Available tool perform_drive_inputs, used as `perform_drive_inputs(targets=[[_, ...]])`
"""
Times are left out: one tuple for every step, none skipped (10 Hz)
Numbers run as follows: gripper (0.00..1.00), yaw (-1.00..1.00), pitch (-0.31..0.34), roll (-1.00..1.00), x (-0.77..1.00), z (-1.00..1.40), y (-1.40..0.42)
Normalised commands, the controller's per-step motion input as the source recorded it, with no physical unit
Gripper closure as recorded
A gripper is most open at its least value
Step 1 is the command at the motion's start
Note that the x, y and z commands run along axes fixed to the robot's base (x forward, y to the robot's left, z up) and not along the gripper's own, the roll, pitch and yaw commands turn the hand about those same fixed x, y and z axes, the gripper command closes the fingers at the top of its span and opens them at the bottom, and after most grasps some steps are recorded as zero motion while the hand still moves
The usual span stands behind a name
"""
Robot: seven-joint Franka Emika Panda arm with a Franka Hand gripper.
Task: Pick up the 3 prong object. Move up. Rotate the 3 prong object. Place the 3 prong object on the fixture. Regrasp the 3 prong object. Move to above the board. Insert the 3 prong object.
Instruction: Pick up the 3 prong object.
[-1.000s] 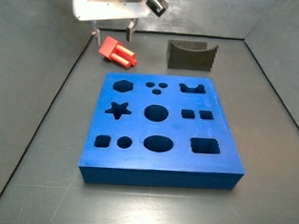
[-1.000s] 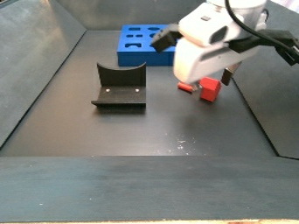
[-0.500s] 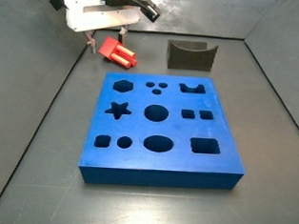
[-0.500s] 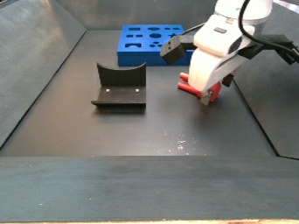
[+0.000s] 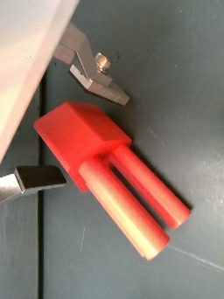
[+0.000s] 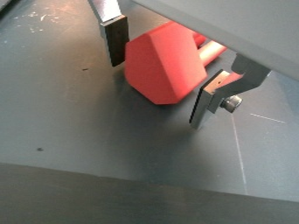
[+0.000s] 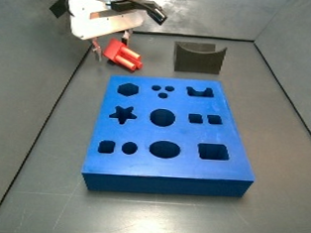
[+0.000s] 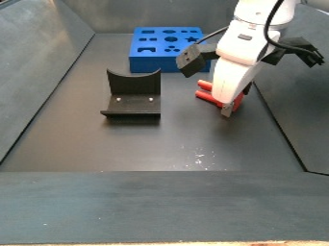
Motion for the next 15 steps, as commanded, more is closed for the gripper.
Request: perform_drive_inputs(targets=[[0.00, 0.00, 0.000, -0.06, 0.00, 0.00, 0.00], [0.00, 0.00, 0.000, 0.01, 0.00, -0.07, -0.01], [0.00, 0.00, 0.000, 0.00, 0.04, -0.14, 0.00], [0.00, 0.16, 0.000, 0.00, 0.13, -0.23, -0.08], [0.00, 0.14, 0.000, 0.00, 0.05, -0.19, -0.09], [0.00, 0.08, 0.000, 0.00, 0.00, -0.11, -0.05], [0.00, 0.02, 0.000, -0.01, 0.00, 0.00, 0.00], [1.00, 0.00, 0.000, 0.00, 0.00, 0.00, 0.00], [1.00, 0.00, 0.000, 0.00, 0.00, 0.00, 0.00], [1.00, 0.00, 0.000, 0.00, 0.00, 0.00, 0.00], [1.00, 0.00, 0.000, 0.00, 0.00, 0.00, 0.00], [1.00, 0.00, 0.000, 0.00, 0.00, 0.00, 0.00], [1.00, 0.00, 0.000, 0.00, 0.00, 0.00, 0.00], [1.00, 0.00, 0.000, 0.00, 0.00, 0.00, 0.00], [1.00, 0.00, 0.000, 0.00, 0.00, 0.00, 0.00]])
